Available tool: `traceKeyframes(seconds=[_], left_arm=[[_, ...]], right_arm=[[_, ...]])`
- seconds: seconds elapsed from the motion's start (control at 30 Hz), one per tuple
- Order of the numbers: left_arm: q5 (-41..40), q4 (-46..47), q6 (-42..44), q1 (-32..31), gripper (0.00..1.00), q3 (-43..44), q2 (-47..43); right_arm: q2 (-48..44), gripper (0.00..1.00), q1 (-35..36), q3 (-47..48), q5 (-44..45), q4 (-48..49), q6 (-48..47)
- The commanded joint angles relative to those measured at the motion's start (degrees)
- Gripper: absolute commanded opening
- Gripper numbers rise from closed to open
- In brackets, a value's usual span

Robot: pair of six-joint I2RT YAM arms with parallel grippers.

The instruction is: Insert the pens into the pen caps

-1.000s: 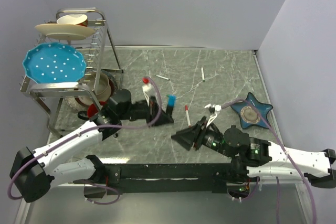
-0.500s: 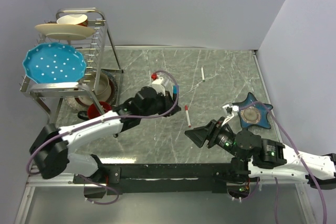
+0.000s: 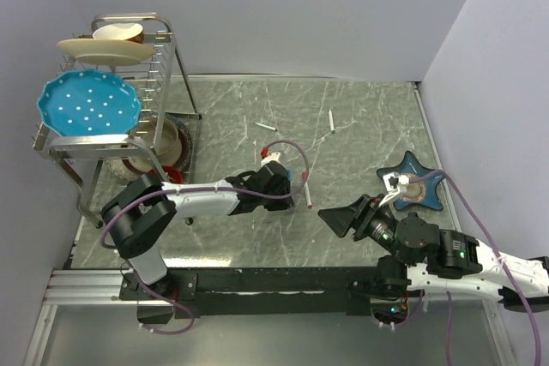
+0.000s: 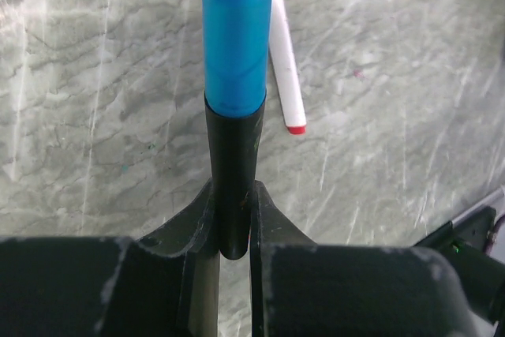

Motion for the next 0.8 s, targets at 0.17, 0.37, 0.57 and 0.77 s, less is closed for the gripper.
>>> traceKeyframes(seconds=[0.17, 0.37, 0.57, 0.77], left_arm=[[-3.1, -4.0, -6.3, -1.9, 0.2, 3.2, 3.7], [-4.8, -7.1, -8.0, -2.3, 0.39, 4.0, 1.8], [-8.2, -11.8, -8.7, -2.5, 0.63, 5.4, -2.5], [-9.0, -10.3, -5.0, -2.7, 0.88, 2.3, -11.0]], right_arm=[[-0.8, 0.78, 0.3, 2.2, 3.6, -2.4, 3.1], [0.1, 0.78, 0.3, 3.4, 3.9, -3.0, 2.6], [2.2, 0.78, 0.3, 5.0, 6.8, -5.3, 2.0], [5.3, 0.71, 0.2, 9.9, 12.9, -4.2, -6.2]])
